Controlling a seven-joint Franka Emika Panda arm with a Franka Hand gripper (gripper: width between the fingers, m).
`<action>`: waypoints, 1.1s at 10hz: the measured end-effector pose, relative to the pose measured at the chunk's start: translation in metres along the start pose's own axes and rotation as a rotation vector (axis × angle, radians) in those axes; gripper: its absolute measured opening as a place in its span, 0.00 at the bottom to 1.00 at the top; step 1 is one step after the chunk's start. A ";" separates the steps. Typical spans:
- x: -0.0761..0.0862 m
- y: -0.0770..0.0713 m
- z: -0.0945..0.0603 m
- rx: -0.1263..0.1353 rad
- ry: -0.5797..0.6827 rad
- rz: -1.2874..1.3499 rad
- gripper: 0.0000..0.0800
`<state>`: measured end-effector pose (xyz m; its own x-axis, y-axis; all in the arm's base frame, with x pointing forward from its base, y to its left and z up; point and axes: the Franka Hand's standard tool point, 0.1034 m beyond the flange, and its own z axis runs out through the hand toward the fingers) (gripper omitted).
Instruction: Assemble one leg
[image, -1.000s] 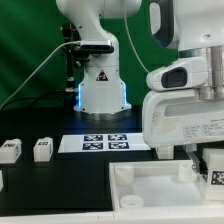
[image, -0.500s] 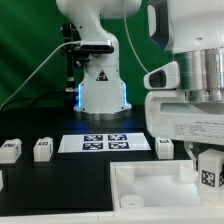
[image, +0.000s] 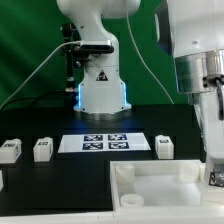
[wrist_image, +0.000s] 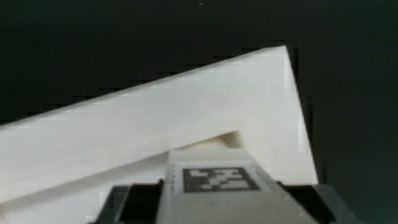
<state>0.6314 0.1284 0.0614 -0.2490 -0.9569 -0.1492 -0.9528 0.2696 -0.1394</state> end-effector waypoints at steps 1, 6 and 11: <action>-0.001 0.000 0.000 0.000 0.000 -0.011 0.58; 0.003 -0.001 -0.002 -0.004 0.001 -0.704 0.81; 0.009 -0.004 -0.002 -0.016 0.018 -1.490 0.81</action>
Offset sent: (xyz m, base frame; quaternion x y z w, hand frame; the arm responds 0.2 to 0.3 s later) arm -0.0159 0.0131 0.0032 -0.0469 -0.0293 -0.2123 0.9756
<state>0.6327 0.1190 0.0626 0.9292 -0.3464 0.1292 -0.3289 -0.9341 -0.1388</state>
